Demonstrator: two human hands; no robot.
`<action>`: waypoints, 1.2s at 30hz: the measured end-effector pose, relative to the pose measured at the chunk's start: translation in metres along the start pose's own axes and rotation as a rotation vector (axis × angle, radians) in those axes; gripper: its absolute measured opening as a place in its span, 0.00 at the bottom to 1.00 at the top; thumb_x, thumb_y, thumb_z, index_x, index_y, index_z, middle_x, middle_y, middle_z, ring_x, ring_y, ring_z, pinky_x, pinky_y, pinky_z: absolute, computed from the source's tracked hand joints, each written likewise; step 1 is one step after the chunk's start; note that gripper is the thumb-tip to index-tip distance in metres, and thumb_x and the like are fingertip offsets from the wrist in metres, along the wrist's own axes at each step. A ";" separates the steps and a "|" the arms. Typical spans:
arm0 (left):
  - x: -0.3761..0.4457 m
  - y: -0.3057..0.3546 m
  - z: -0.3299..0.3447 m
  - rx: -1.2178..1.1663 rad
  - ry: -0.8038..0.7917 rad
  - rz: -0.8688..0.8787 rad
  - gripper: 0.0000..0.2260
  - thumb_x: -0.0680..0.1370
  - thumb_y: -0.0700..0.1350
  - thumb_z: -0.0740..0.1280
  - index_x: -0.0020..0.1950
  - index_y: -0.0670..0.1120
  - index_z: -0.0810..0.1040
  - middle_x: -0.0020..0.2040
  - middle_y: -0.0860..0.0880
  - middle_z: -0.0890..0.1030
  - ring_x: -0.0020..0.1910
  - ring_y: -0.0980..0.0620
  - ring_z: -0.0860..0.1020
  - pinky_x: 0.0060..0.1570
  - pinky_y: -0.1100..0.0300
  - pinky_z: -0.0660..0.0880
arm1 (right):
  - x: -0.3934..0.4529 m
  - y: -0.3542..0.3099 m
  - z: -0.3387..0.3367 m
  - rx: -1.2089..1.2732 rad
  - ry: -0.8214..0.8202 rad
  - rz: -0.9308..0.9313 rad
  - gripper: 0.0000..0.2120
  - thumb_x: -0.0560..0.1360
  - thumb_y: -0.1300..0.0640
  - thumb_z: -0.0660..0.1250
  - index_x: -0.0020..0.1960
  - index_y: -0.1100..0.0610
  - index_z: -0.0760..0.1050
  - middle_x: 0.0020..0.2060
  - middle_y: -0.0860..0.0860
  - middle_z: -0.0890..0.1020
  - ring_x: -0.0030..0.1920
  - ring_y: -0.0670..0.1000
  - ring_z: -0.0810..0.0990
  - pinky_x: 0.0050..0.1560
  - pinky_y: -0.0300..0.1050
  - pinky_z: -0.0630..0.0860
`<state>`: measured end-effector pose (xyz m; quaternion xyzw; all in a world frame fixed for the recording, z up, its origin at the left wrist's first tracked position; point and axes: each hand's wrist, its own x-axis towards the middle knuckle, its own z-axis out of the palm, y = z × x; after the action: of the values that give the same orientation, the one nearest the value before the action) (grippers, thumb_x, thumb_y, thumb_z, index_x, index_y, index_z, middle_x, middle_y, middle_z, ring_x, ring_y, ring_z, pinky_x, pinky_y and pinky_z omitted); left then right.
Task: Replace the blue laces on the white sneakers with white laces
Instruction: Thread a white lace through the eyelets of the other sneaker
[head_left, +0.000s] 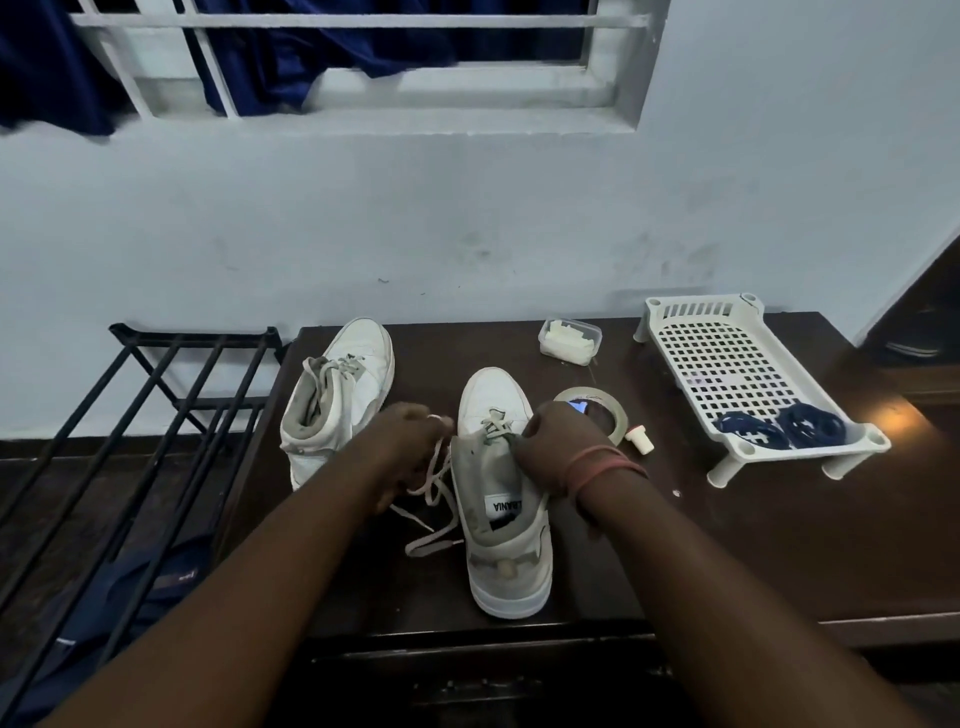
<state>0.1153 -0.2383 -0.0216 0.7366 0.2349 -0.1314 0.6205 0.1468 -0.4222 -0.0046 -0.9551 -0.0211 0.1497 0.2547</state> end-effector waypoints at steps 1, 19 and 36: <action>0.000 -0.003 0.003 0.182 0.010 0.063 0.07 0.76 0.45 0.71 0.44 0.42 0.80 0.34 0.44 0.78 0.29 0.50 0.73 0.28 0.58 0.71 | 0.000 0.000 0.001 -0.003 0.009 -0.004 0.08 0.74 0.55 0.65 0.47 0.60 0.78 0.34 0.51 0.76 0.35 0.51 0.75 0.28 0.38 0.63; -0.059 0.073 -0.007 -0.586 -0.278 0.311 0.10 0.84 0.41 0.61 0.59 0.41 0.80 0.42 0.49 0.81 0.41 0.53 0.78 0.50 0.56 0.76 | -0.024 -0.043 -0.032 0.920 -0.126 -0.341 0.14 0.80 0.48 0.64 0.43 0.57 0.78 0.39 0.56 0.83 0.38 0.55 0.79 0.42 0.55 0.78; -0.023 0.048 -0.011 -0.961 -0.048 0.010 0.05 0.81 0.35 0.60 0.56 0.41 0.69 0.41 0.47 0.68 0.38 0.51 0.73 0.37 0.65 0.77 | -0.001 0.002 -0.045 0.851 0.081 0.002 0.12 0.75 0.50 0.70 0.36 0.55 0.84 0.22 0.47 0.73 0.25 0.49 0.68 0.33 0.45 0.70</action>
<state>0.1190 -0.2370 0.0323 0.3644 0.2512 -0.0219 0.8965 0.1594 -0.4459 0.0315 -0.7699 0.0534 0.1078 0.6268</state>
